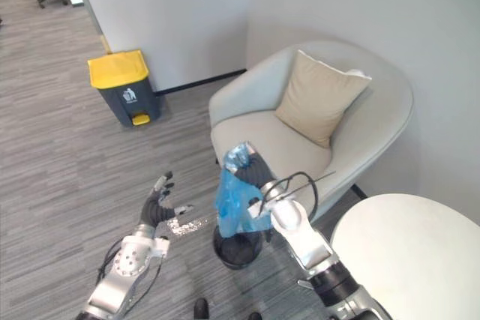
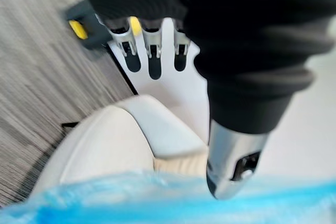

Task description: Gather rubbish on tea table into small bin, then transfer packed bag to large trash can.

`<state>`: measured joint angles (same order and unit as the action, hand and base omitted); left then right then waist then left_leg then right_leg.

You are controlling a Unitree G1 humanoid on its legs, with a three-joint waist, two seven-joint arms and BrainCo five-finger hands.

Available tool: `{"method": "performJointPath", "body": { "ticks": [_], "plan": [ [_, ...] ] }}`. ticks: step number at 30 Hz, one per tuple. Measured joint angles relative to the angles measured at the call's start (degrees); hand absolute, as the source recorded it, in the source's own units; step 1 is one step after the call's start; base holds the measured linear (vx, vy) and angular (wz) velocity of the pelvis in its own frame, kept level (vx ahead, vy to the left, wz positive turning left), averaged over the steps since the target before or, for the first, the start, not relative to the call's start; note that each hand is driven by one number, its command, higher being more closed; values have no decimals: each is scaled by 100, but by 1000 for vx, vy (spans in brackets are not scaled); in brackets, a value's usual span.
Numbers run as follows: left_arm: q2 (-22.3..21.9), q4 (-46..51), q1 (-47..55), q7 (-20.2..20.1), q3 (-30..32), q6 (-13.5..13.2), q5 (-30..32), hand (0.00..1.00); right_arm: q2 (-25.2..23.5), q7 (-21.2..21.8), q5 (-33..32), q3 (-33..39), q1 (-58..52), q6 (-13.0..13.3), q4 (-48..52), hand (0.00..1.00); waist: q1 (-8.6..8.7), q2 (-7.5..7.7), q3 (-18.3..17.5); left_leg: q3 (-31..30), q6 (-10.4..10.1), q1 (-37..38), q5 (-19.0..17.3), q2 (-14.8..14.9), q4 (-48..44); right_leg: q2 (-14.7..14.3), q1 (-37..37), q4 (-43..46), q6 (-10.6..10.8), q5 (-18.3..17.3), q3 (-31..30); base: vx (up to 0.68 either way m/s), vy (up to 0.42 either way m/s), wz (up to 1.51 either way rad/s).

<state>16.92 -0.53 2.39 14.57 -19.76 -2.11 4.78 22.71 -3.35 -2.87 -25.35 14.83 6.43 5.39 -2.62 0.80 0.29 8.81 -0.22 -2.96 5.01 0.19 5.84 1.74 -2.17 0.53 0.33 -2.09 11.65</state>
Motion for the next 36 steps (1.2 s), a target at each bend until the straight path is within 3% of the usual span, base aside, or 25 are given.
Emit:
{"method": "performJointPath", "body": {
  "ticks": [6, 19, 30, 36],
  "plan": [
    [157, 87, -314, -4, -276, -8, 297, 0, -9, 5, -232, -287, 272, 3, 0, 100, 25, 0, 0, 132, -1, 26, -1, 3, 2, -31, 0, -85, -8, 103, -143, 3, 23, -11],
    [297, -170, -509, -135, -989, -29, 300, 0, -180, 65, -683, -814, 722, 31, 52, 100, 59, 18, -16, 182, -1, 11, 0, 40, 5, -34, 29, -294, -9, 269, -275, 9, 10, -5],
    [134, -1050, -495, -126, -1100, 29, 666, 0, -707, 124, -1074, -1011, 840, 34, 54, 100, 68, 125, -93, 200, -2, 12, 0, 72, 6, -65, 18, -294, -31, 293, -318, 1, 3, -1],
    [-250, -1484, -385, -23, -893, 57, 920, 0, -911, 226, -1308, -1283, 983, 34, 54, 100, 61, 131, -98, 267, -9, 12, -4, 92, 7, -81, -3, -292, -41, 323, -399, 7, 16, -6]
  ]
}}
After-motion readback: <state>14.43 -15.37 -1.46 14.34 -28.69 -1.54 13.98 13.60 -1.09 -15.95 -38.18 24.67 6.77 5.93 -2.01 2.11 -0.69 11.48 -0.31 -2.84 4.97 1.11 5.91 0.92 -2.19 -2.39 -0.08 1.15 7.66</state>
